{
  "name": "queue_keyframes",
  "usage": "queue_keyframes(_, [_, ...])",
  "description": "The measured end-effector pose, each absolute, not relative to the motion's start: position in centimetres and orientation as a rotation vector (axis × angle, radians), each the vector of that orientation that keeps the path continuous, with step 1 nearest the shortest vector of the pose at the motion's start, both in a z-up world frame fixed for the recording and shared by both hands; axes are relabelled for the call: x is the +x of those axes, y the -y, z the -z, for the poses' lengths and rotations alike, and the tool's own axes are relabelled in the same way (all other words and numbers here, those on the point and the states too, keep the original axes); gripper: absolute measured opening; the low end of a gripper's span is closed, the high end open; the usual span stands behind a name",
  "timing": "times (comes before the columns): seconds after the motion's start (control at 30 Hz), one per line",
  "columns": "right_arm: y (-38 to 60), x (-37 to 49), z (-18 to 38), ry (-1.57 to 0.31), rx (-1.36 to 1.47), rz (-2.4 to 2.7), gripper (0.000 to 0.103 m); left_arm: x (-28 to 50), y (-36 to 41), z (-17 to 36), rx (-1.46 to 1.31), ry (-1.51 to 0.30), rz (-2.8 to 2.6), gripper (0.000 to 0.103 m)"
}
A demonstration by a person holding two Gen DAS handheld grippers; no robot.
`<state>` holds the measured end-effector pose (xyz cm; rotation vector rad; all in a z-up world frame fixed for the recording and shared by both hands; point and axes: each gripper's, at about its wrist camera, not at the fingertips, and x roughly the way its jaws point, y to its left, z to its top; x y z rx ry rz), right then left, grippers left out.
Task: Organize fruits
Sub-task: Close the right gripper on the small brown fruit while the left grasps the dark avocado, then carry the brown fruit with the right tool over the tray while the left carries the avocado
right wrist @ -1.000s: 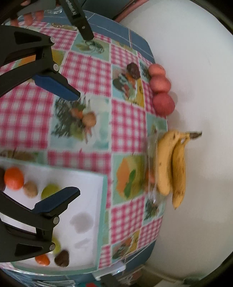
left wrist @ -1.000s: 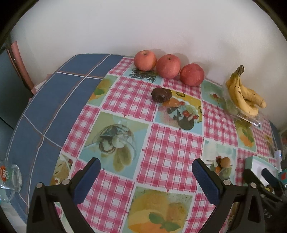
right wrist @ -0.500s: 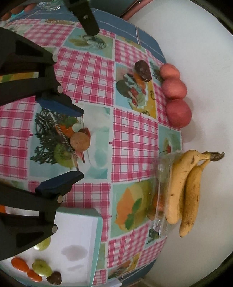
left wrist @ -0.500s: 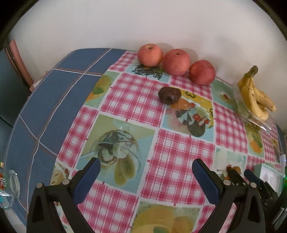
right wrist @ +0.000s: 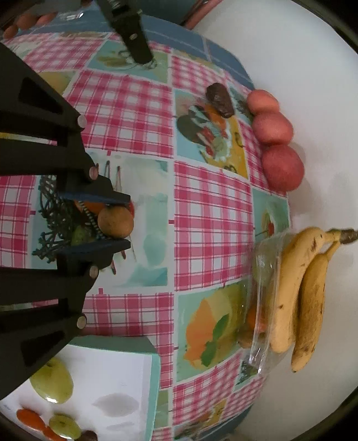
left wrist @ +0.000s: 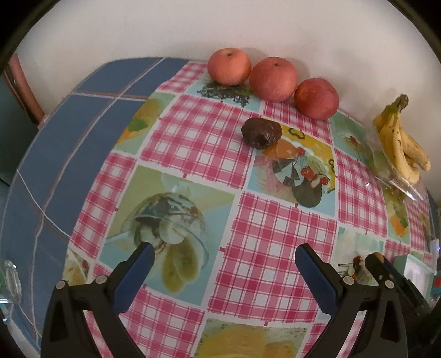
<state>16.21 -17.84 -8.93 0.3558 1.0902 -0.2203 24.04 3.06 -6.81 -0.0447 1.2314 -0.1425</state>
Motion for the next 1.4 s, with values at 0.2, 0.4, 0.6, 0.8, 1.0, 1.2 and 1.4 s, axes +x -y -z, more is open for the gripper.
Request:
queue_keyframes(0.2, [18.9,16.4,7.5,-1.029,0.372,0.232,0.026,25.6,-2.3,7.4,-0.166,-1.202,0.184,0.102])
queue_keyframes(0.4, [20.7,16.3,6.6,-0.989,0.398,0.257,0.026,29.9,-0.2,8.0,-0.115,-1.228,0.234,0.094])
queue_keyframes(0.6, [22.1,16.6,6.5,-0.964,0.437,0.247,0.026,33.5,0.0,9.3,-0.134,-1.263,0.232,0.073])
queue_keyframes(0.8, [23.1,16.6,6.9,-0.956,0.463,0.25,0.026,35.9,0.9,9.2,-0.166,-1.255,0.279,0.067])
queue_keyframes(1.0, [23.7,16.5,7.4,-0.962,0.472,0.257,0.026,37.2,1.8,9.1,-0.154,-1.254,0.264,0.046])
queue_keyframes(1.2, [23.7,16.7,7.6,-0.964,0.477,0.259,0.026,35.0,1.7,7.9,-0.17,-1.251,0.261,0.036])
queue_keyframes(1.4, [23.5,16.1,6.6,-0.967,0.474,0.25,0.026,31.4,2.1,6.6,-0.193,-1.263,0.284,0.036])
